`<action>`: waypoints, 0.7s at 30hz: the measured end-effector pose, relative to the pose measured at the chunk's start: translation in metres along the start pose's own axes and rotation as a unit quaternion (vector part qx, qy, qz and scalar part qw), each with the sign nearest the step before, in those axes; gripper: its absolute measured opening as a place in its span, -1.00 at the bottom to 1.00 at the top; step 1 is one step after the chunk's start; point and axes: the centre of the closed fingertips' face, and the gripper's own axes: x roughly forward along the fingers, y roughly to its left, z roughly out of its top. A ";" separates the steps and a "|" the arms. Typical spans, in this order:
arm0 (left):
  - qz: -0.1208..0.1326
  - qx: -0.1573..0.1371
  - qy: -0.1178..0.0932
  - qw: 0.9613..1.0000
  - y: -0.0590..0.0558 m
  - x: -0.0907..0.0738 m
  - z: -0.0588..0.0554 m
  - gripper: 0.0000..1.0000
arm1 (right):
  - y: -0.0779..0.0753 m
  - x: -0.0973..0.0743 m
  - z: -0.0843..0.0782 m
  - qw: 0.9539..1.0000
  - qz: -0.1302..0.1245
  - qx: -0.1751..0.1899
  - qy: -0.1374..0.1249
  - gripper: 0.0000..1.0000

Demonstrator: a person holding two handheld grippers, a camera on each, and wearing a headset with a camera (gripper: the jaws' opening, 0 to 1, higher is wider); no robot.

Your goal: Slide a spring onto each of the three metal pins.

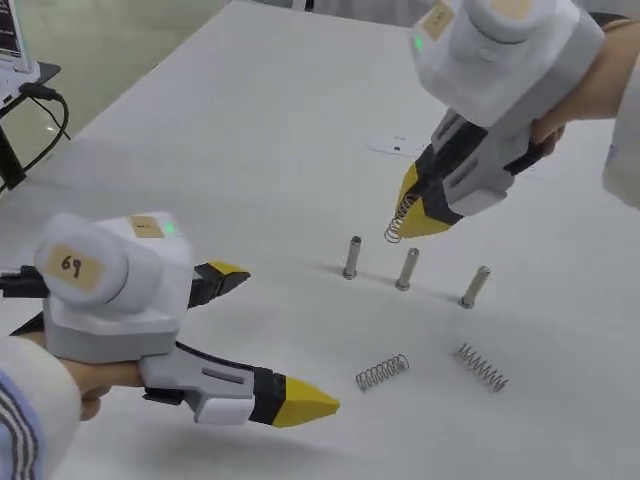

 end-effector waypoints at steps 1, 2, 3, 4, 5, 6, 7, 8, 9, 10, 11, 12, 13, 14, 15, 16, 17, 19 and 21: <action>0.001 -0.002 0.001 1.000 0.000 0.000 0.000 0.96 | 0.001 0.000 0.000 1.000 -0.001 -0.001 0.001 -0.84; 0.002 -0.003 0.001 1.000 0.001 -0.001 0.000 0.96 | -0.001 0.001 0.000 1.000 -0.001 -0.001 0.002 -0.84; 0.003 -0.003 0.001 1.000 0.001 -0.001 -0.001 0.96 | -0.002 0.002 0.000 1.000 -0.001 -0.001 0.004 -0.84; 0.004 -0.003 0.001 1.000 0.001 -0.001 -0.001 0.96 | -0.004 0.004 -0.001 1.000 -0.001 -0.001 0.004 -0.84; 0.005 -0.004 0.003 1.000 0.001 -0.002 -0.001 0.96 | -0.009 0.007 -0.001 1.000 0.001 0.001 0.003 -0.84; 0.006 -0.006 0.004 1.000 0.001 -0.002 -0.002 0.96 | -0.011 0.009 -0.001 1.000 0.002 0.002 0.003 -0.84; 0.007 -0.008 0.005 1.000 0.001 -0.002 -0.002 0.96 | -0.014 0.011 -0.001 1.000 0.001 0.002 0.003 -0.84; 0.007 -0.009 0.005 1.000 0.001 -0.002 -0.003 0.96 | -0.015 0.013 -0.002 1.000 0.001 0.001 0.005 -0.84; 0.009 -0.009 0.005 1.000 0.001 -0.002 -0.003 0.96 | -0.016 0.015 -0.002 1.000 0.001 0.002 0.006 -0.84; 0.011 -0.010 0.004 1.000 0.001 -0.002 -0.002 0.96 | -0.017 0.017 -0.003 1.000 0.001 0.001 0.007 -0.84; 0.011 -0.011 0.003 1.000 0.001 -0.002 -0.002 0.96 | -0.017 0.018 -0.003 1.000 0.002 0.002 0.007 -0.84; 0.012 -0.011 0.002 1.000 0.001 -0.002 -0.002 0.96 | -0.018 0.020 -0.003 1.000 0.003 0.002 0.008 -0.84; 0.012 -0.011 0.002 1.000 0.001 -0.002 -0.002 0.96 | -0.019 0.021 -0.003 1.000 0.003 0.002 0.009 -0.84; 0.012 -0.011 0.002 1.000 0.001 -0.002 -0.002 0.96 | -0.021 0.022 -0.003 1.000 0.002 0.002 0.010 -0.84; 0.011 -0.012 0.002 1.000 0.001 -0.002 -0.002 0.96 | -0.024 0.024 -0.003 1.000 0.002 0.002 0.011 -0.84; 0.013 -0.013 0.002 1.000 0.001 -0.001 -0.002 0.96 | -0.026 0.026 -0.003 1.000 0.001 0.002 0.011 -0.84; 0.012 -0.014 0.002 1.000 0.001 -0.001 -0.002 0.96 | -0.026 0.026 -0.003 1.000 -0.001 0.002 0.011 -0.84; 0.011 -0.016 0.002 1.000 0.001 -0.001 -0.001 0.96 | -0.027 0.028 -0.004 1.000 -0.001 0.004 0.011 -0.84; 0.013 -0.015 0.004 1.000 0.002 -0.001 -0.002 0.96 | -0.027 0.031 -0.004 1.000 0.003 0.000 0.014 -0.84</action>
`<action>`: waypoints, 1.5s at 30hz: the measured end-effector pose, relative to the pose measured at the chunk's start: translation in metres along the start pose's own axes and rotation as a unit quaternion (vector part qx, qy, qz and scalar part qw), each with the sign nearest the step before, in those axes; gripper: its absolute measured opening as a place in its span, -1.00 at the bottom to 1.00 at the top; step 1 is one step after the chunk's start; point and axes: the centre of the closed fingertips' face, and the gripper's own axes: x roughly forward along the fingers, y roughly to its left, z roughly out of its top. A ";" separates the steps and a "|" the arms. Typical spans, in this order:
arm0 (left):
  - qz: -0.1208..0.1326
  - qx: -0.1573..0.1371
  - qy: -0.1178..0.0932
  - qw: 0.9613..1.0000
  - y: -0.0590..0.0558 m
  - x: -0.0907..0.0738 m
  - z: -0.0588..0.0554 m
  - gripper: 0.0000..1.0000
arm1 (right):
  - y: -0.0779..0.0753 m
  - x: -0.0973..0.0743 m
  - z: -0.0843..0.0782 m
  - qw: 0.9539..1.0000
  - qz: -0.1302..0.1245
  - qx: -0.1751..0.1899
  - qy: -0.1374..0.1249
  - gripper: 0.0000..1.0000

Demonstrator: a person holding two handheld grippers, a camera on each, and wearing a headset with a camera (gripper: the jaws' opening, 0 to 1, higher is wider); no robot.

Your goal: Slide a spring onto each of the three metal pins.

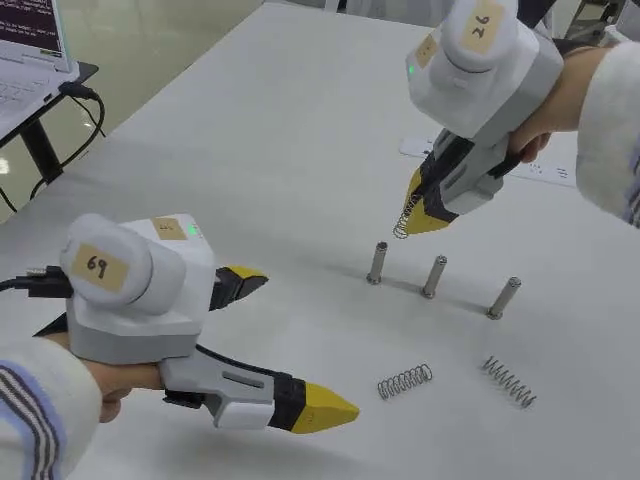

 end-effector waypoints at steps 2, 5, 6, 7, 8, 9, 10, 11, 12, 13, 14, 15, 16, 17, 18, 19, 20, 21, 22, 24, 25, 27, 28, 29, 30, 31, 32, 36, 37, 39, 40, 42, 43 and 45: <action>0.001 -0.003 0.002 1.000 0.000 0.000 -0.001 0.96 | 0.000 0.003 0.000 1.000 0.002 -0.008 0.002 -0.84; 0.002 -0.001 0.002 1.000 0.000 0.000 -0.002 0.96 | -0.002 0.008 0.001 1.000 0.000 -0.011 0.006 -0.84; 0.004 0.003 0.000 1.000 0.001 -0.001 -0.002 0.96 | -0.003 0.010 0.001 1.000 -0.001 -0.010 0.006 -0.84; 0.007 0.005 -0.001 1.000 0.002 -0.001 -0.002 0.96 | -0.004 0.011 0.001 1.000 -0.001 -0.009 0.006 -0.84; 0.009 0.002 -0.002 1.000 0.003 -0.002 -0.002 0.96 | -0.005 0.013 0.002 1.000 -0.002 -0.007 0.006 -0.84; 0.009 -0.001 -0.002 1.000 0.003 -0.002 -0.002 0.96 | -0.006 0.014 0.002 1.000 0.000 -0.005 0.006 -0.84; 0.010 -0.001 -0.002 1.000 0.004 -0.003 -0.002 0.96 | -0.006 0.016 0.003 1.000 0.001 -0.003 0.006 -0.84; 0.011 0.000 -0.002 1.000 0.005 -0.003 -0.002 0.96 | -0.007 0.017 0.002 1.000 0.003 -0.003 0.007 -0.84; 0.011 0.001 -0.002 1.000 0.005 -0.004 -0.002 0.96 | -0.005 0.019 0.002 1.000 0.009 -0.001 0.007 -0.84; 0.011 -0.001 -0.002 1.000 0.005 -0.004 -0.002 0.96 | -0.005 0.021 0.002 1.000 0.010 -0.001 0.008 -0.84; 0.011 -0.003 -0.002 1.000 0.005 -0.005 -0.002 0.96 | -0.003 0.022 0.002 1.000 0.011 -0.001 0.009 -0.84; 0.011 -0.004 -0.001 1.000 0.005 -0.005 -0.003 0.96 | -0.003 0.024 0.001 1.000 0.010 -0.002 0.013 -0.84; 0.010 -0.002 0.001 1.000 0.005 -0.005 -0.003 0.96 | -0.003 0.026 0.001 1.000 0.010 -0.003 0.014 -0.84; 0.008 -0.001 0.004 1.000 0.005 -0.005 -0.005 0.96 | -0.004 0.027 0.002 1.000 0.011 -0.004 0.013 -0.84; 0.007 -0.001 0.004 1.000 0.004 -0.005 -0.005 0.96 | -0.005 0.029 0.004 1.000 0.012 -0.002 0.012 -0.84; 0.006 0.000 0.005 1.000 0.004 -0.005 -0.005 0.96 | -0.005 0.030 0.004 1.000 0.013 -0.002 0.012 -0.84; 0.007 0.000 0.005 1.000 0.005 -0.005 -0.006 0.96 | -0.004 0.030 0.003 1.000 0.011 -0.006 0.017 -0.84; 0.008 -0.001 0.004 1.000 0.005 -0.005 -0.005 0.96 | -0.006 0.030 0.001 1.000 0.006 -0.014 0.024 -0.84; 0.013 -0.002 0.003 1.000 0.006 -0.006 -0.004 0.96 | -0.006 0.030 0.001 1.000 0.005 -0.014 0.027 -0.84; 0.014 -0.006 0.006 1.000 0.007 -0.006 -0.003 0.96 | -0.006 0.029 0.003 1.000 0.007 -0.009 0.020 -0.84; 0.014 -0.006 0.006 1.000 0.007 -0.006 -0.003 0.96 | -0.006 0.030 0.004 1.000 0.008 -0.005 0.018 -0.84; 0.014 -0.002 0.003 1.000 0.007 -0.006 -0.001 0.96 | -0.005 0.031 0.002 1.000 0.011 -0.006 0.025 -0.84; 0.014 -0.003 0.002 1.000 0.006 -0.006 0.000 0.96 | -0.005 0.032 0.001 1.000 0.010 -0.008 0.028 -0.84; 0.014 -0.004 0.001 1.000 0.006 -0.006 0.000 0.96 | -0.005 0.033 0.001 1.000 0.010 -0.008 0.029 -0.84; 0.015 -0.003 0.000 1.000 0.007 -0.007 0.001 0.96 | -0.004 0.033 0.001 0.999 0.012 -0.007 0.029 -0.84; 0.016 -0.002 0.000 1.000 0.007 -0.007 0.001 0.96 | -0.004 0.033 0.001 0.999 0.013 -0.007 0.029 -0.84; 0.016 -0.001 -0.001 1.000 0.007 -0.007 0.001 0.96 | -0.003 0.034 0.001 0.999 0.014 -0.007 0.029 -0.84; 0.016 -0.004 0.002 1.000 0.007 -0.006 0.000 0.96 | -0.004 0.037 0.000 0.999 0.016 -0.008 0.033 -0.84; 0.015 -0.004 0.002 1.000 0.007 -0.006 -0.001 0.96 | -0.005 0.039 0.000 0.999 0.017 -0.006 0.034 -0.84; 0.014 -0.004 0.002 1.000 0.007 -0.006 -0.001 0.96 | -0.005 0.041 -0.001 0.999 0.020 -0.003 0.035 -0.84; 0.014 -0.004 0.003 1.000 0.007 -0.006 -0.001 0.96 | -0.005 0.043 -0.001 0.999 0.021 -0.001 0.035 -0.84; 0.015 -0.007 0.004 1.000 0.007 -0.006 -0.002 0.96 | -0.004 0.046 -0.002 0.999 0.024 -0.001 0.037 -0.84; 0.016 -0.007 0.005 1.000 0.007 -0.006 -0.002 0.96 | -0.004 0.047 -0.003 0.999 0.026 -0.001 0.037 -0.84; 0.016 -0.006 0.006 1.000 0.007 -0.007 -0.003 0.96 | -0.003 0.049 -0.003 0.999 0.029 0.005 0.038 -0.84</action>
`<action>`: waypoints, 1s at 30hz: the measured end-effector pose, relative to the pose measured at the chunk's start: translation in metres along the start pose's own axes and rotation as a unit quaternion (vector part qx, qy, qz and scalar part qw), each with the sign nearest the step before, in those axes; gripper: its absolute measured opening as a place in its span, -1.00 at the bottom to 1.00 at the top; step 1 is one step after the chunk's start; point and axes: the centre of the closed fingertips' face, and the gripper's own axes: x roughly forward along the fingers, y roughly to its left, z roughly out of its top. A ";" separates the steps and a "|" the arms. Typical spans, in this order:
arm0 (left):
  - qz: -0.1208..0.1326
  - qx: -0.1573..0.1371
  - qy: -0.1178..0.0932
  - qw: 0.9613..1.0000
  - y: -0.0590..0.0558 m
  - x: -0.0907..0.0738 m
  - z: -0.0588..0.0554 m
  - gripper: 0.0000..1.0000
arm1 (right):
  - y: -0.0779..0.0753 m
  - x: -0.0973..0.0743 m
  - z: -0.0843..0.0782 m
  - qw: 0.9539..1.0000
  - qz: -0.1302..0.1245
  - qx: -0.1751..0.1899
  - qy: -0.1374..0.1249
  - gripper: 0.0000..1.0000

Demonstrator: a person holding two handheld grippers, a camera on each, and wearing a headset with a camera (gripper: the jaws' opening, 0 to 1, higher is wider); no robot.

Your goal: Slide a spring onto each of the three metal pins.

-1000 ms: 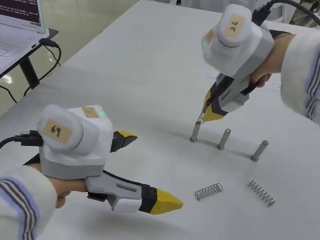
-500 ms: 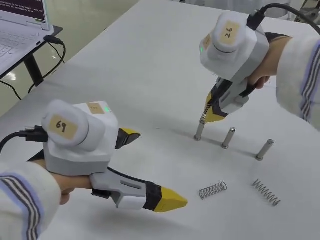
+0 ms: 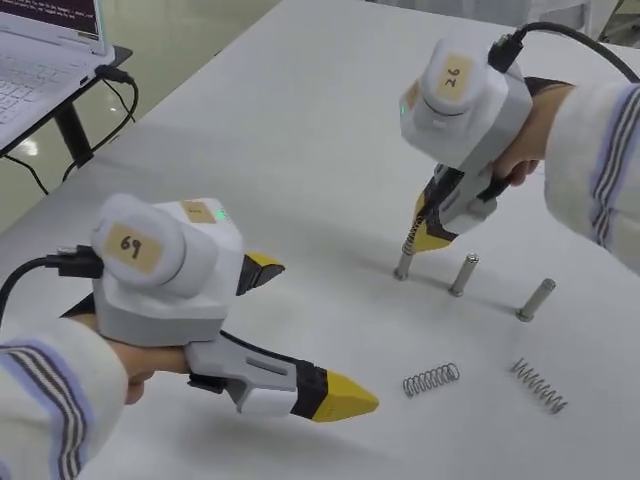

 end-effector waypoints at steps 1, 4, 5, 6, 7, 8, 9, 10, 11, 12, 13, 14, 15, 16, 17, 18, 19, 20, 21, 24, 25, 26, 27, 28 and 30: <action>0.000 -0.001 0.001 1.000 0.000 0.000 0.000 0.96 | 0.000 0.001 0.000 1.000 0.000 0.000 0.001 -0.84; 0.000 -0.001 0.002 1.000 0.000 -0.001 -0.001 0.96 | 0.000 0.004 -0.001 1.000 0.000 -0.002 0.006 -0.84; 0.000 -0.001 0.002 1.000 0.000 -0.001 -0.001 0.96 | 0.000 0.005 -0.002 1.000 0.000 -0.001 0.008 -0.84; 0.000 -0.001 0.003 1.000 0.000 -0.001 -0.001 0.96 | 0.000 0.006 -0.002 1.000 0.001 -0.001 0.009 -0.84; 0.000 -0.001 0.003 1.000 0.000 -0.001 -0.001 0.96 | 0.000 0.007 -0.003 1.000 0.001 -0.001 0.012 -0.84; 0.000 0.000 0.003 1.000 0.000 -0.001 -0.001 0.96 | 0.000 0.009 -0.004 1.000 0.002 -0.003 0.014 -0.84; 0.000 -0.002 0.004 1.000 0.000 -0.001 -0.002 0.96 | -0.001 0.010 -0.005 1.000 0.002 -0.002 0.017 -0.84; -0.001 -0.003 0.005 1.000 0.000 -0.001 -0.002 0.96 | -0.001 0.012 -0.005 1.000 0.003 -0.002 0.019 -0.84; 0.000 -0.003 0.005 1.000 0.000 -0.001 -0.002 0.95 | -0.001 0.013 -0.006 1.000 0.004 0.000 0.020 -0.84; 0.001 -0.002 0.005 1.000 0.001 -0.001 -0.002 0.94 | -0.001 0.013 -0.006 1.000 0.005 0.002 0.020 -0.84; 0.002 -0.003 0.005 1.000 0.001 -0.001 -0.002 0.94 | -0.001 0.014 -0.007 1.000 0.006 0.003 0.020 -0.84; 0.002 -0.004 0.005 1.000 0.001 -0.001 -0.002 0.94 | -0.001 0.015 -0.007 1.000 0.007 0.004 0.021 -0.84; 0.001 -0.004 0.005 1.000 0.001 -0.001 -0.002 0.94 | -0.001 0.016 -0.008 1.000 0.008 0.006 0.023 -0.84; 0.001 -0.005 0.005 1.000 0.001 -0.002 -0.002 0.94 | -0.001 0.017 -0.009 1.000 0.008 0.008 0.024 -0.84; 0.002 -0.005 0.006 1.000 0.001 -0.002 -0.003 0.94 | -0.001 0.018 -0.009 1.000 0.008 0.011 0.025 -0.84; 0.001 -0.006 0.007 1.000 0.001 -0.002 -0.003 0.94 | -0.002 0.019 -0.010 1.000 0.008 0.013 0.026 -0.84; 0.001 -0.008 0.008 1.000 0.001 -0.002 -0.004 0.95 | -0.002 0.020 -0.010 1.000 0.008 0.014 0.026 -0.84; 0.001 -0.008 0.009 1.000 0.001 -0.002 -0.004 0.95 | -0.002 0.020 -0.010 1.000 0.008 0.015 0.026 -0.83; 0.001 -0.008 0.008 1.000 0.001 -0.002 -0.004 0.94 | -0.002 0.020 -0.011 0.999 0.009 0.015 0.027 -0.83; 0.006 0.011 -0.002 1.000 0.002 -0.001 -0.002 0.94 | -0.001 0.022 -0.012 0.999 0.007 0.014 0.031 -0.83; 0.005 0.008 -0.002 1.000 0.002 -0.001 -0.002 0.94 | -0.001 0.024 -0.012 0.999 0.006 0.011 0.032 -0.83; 0.005 0.003 -0.001 1.000 0.003 -0.001 -0.003 0.94 | -0.001 0.024 -0.013 0.999 0.006 0.011 0.033 -0.83; 0.006 0.001 0.000 1.000 0.003 0.000 -0.003 0.94 | -0.001 0.024 -0.013 0.999 0.005 0.011 0.033 -0.83; 0.006 0.002 0.000 1.000 0.004 0.000 -0.003 0.94 | -0.001 0.025 -0.014 0.999 0.005 0.012 0.034 -0.83; 0.006 0.003 0.001 1.000 0.003 0.000 -0.003 0.94 | -0.001 0.026 -0.015 0.999 0.005 0.015 0.035 -0.83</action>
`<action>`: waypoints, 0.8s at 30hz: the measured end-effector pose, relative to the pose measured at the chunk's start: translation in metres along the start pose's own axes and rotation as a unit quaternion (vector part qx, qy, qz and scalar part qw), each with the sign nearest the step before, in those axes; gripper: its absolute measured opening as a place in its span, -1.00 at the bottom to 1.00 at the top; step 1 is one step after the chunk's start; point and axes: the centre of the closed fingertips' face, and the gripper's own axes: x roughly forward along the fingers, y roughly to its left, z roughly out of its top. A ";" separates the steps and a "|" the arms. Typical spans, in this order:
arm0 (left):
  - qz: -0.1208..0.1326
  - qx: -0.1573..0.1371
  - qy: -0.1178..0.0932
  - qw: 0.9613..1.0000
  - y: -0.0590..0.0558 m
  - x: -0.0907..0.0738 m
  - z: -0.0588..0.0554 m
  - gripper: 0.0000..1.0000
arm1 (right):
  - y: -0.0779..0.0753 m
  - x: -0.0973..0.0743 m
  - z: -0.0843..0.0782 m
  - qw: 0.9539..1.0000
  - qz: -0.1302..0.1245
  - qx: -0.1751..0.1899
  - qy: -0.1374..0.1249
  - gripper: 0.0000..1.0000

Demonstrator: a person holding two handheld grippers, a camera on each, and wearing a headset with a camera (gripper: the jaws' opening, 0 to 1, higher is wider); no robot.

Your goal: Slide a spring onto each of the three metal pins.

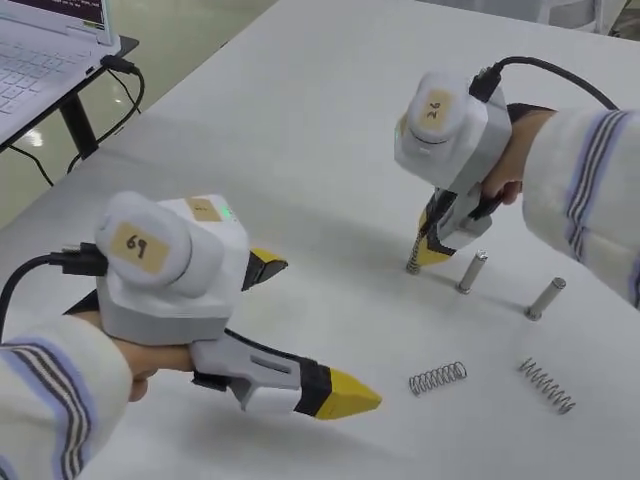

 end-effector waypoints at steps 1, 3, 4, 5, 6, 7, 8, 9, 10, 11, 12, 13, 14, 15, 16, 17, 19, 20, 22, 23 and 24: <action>0.000 -0.001 0.002 1.000 0.000 0.000 -0.001 0.94 | 0.000 0.001 -0.001 1.000 0.001 0.002 0.000 -0.83; 0.000 0.000 0.004 1.000 0.000 0.000 -0.002 0.94 | 0.000 0.003 -0.002 1.000 0.000 0.004 0.000 -0.83; 0.000 -0.001 0.004 1.000 0.000 0.000 -0.002 0.94 | 0.000 0.003 -0.002 1.000 0.000 0.005 0.001 -0.83; -0.002 -0.002 0.005 1.000 0.000 0.000 -0.003 0.94 | 0.000 0.004 -0.004 1.000 0.001 0.006 0.002 -0.83; -0.003 -0.004 0.006 1.000 -0.001 0.000 -0.004 0.93 | 0.000 0.004 -0.004 1.000 0.001 0.007 0.003 -0.83; -0.003 -0.004 0.008 1.000 -0.001 0.000 -0.004 0.93 | 0.000 0.004 -0.004 1.000 0.002 0.009 0.001 -0.83; -0.003 -0.004 0.010 1.000 -0.001 0.000 -0.005 0.93 | 0.000 0.004 -0.004 1.000 0.004 0.012 -0.001 -0.83; -0.004 -0.005 0.011 1.000 -0.001 0.001 -0.006 0.93 | 0.000 0.004 -0.004 1.000 0.004 0.013 -0.002 -0.83; -0.004 -0.005 0.012 1.000 -0.001 0.001 -0.007 0.93 | 0.000 0.004 -0.004 1.000 0.004 0.011 -0.003 -0.83; -0.005 -0.004 0.014 1.000 -0.001 0.001 -0.007 0.93 | 0.000 0.004 -0.004 1.000 0.004 0.011 -0.003 -0.83; -0.005 -0.003 0.016 1.000 -0.002 0.001 -0.008 0.93 | 0.000 0.004 -0.004 1.000 0.004 0.011 -0.002 -0.83; -0.005 -0.003 0.017 1.000 -0.001 0.000 -0.008 0.93 | 0.001 0.004 -0.004 1.000 0.003 0.009 -0.003 -0.83; -0.005 -0.003 0.017 1.000 -0.001 0.000 -0.008 0.93 | 0.001 0.005 -0.003 1.000 0.002 0.007 -0.004 -0.83; -0.006 -0.003 0.018 1.000 -0.001 0.000 -0.009 0.93 | 0.001 0.005 -0.003 1.000 0.001 0.006 -0.004 -0.83; -0.006 -0.003 0.019 1.000 -0.001 0.000 -0.009 0.93 | 0.001 0.005 -0.003 1.000 0.001 0.006 -0.004 -0.82; -0.006 -0.003 0.019 1.000 -0.001 0.000 -0.009 0.93 | 0.001 0.006 -0.003 1.000 0.000 0.005 -0.004 -0.82; -0.006 -0.004 0.020 1.000 -0.001 0.000 -0.009 0.92 | 0.001 0.006 -0.004 1.000 0.001 0.007 -0.002 -0.82; -0.007 -0.004 0.021 1.000 -0.001 0.000 -0.010 0.91 | 0.001 0.006 -0.004 1.000 0.001 0.008 -0.003 -0.82; -0.006 -0.005 0.022 1.000 -0.001 0.000 -0.010 0.91 | 0.001 0.005 -0.003 1.000 0.000 0.010 -0.004 -0.82; -0.007 -0.006 0.023 1.000 -0.001 0.000 -0.011 0.92 | 0.000 0.005 -0.003 1.000 0.000 0.010 -0.004 -0.81; -0.007 -0.006 0.024 1.000 -0.002 0.000 -0.011 0.92 | 0.000 0.005 -0.003 1.000 -0.001 0.010 -0.004 -0.80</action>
